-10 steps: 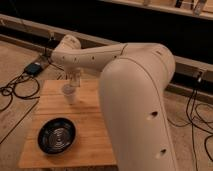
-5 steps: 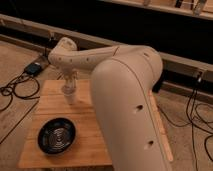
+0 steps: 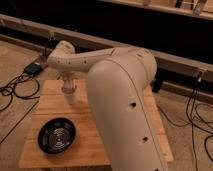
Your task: Place the white sponge in the ceramic cup
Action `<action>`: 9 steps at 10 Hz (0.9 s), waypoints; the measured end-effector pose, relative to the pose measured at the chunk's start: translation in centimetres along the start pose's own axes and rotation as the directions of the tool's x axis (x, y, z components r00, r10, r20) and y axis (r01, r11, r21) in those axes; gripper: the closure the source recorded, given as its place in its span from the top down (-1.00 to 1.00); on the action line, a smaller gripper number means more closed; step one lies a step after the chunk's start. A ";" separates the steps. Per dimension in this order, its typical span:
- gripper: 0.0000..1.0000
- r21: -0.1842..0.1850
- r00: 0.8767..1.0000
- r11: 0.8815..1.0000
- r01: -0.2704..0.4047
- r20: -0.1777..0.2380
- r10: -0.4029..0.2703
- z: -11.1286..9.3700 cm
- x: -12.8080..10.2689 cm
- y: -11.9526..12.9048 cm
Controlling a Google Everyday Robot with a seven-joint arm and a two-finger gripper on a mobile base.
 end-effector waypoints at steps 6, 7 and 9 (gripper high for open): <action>-0.73 -0.008 1.000 1.000 0.019 -0.003 -0.020 1.1 1.2 1.0; -0.53 -0.009 1.000 1.000 0.022 -0.001 -0.022 1.0 1.3 1.1; -0.13 -0.007 1.000 1.000 0.025 0.002 -0.025 0.8 1.5 1.1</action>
